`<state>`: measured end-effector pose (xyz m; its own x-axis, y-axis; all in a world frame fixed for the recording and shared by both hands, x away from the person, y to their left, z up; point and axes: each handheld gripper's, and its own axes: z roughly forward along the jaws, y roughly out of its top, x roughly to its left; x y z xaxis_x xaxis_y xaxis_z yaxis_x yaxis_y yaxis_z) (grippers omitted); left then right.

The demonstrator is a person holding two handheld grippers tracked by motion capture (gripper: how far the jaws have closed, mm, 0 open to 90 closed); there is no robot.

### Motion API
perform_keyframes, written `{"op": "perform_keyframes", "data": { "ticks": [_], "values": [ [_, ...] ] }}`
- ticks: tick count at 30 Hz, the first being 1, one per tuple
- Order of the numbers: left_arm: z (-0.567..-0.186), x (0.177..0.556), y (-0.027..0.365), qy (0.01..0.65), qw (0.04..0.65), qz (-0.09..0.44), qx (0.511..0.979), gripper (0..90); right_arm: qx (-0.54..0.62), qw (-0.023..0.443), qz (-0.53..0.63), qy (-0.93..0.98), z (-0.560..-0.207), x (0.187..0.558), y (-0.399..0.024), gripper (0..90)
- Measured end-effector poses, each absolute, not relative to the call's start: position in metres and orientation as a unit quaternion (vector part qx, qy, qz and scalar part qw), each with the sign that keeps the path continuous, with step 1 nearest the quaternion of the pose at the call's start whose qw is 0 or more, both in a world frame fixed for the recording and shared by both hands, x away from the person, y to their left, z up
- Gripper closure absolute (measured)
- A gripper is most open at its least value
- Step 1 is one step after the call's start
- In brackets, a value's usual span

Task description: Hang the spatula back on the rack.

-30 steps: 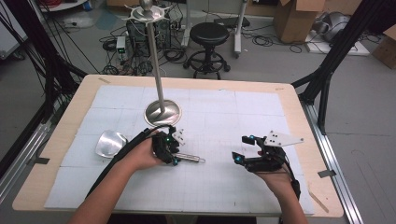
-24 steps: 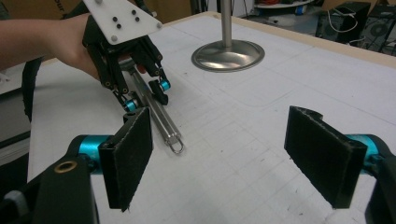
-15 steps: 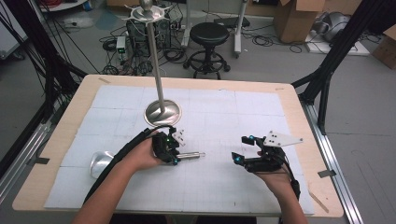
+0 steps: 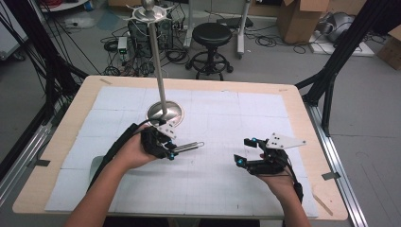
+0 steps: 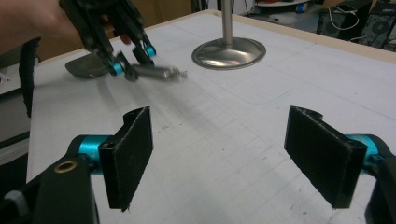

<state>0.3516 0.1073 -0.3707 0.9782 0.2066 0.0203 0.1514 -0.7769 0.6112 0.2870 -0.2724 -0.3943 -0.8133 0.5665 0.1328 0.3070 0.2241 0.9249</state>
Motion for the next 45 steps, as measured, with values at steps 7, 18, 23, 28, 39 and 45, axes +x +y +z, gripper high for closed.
{"op": "perform_keyframes", "data": {
  "ticks": [7,18,23,28,39,45],
  "values": [
    [-0.345,0.347,0.133,0.115,0.38,0.052,0.916,68.9,0.28,0.115,0.553,0.776,-0.395,0.287,-0.27,22.9],
    [-0.311,0.343,0.163,0.128,0.462,0.083,0.874,69.1,0.28,0.113,0.552,0.777,-0.396,0.287,-0.27,22.9],
    [-0.296,0.341,0.173,0.127,0.497,0.092,0.853,69.1,0.278,0.113,0.552,0.778,-0.396,0.288,-0.269,22.9],
    [-0.283,0.339,0.181,0.13,0.51,0.11,0.843,69.1,0.279,0.113,0.552,0.777,-0.396,0.288,-0.27,22.9],
    [-0.255,0.343,0.199,0.146,0.566,0.118,0.803,69.1,0.277,0.113,0.556,0.776,-0.395,0.287,-0.27,22.9],
    [-0.245,0.345,0.205,0.152,0.561,0.127,0.804,69.1,0.276,0.11,0.555,0.777,-0.396,0.288,-0.269,22.8]
  ]
}}
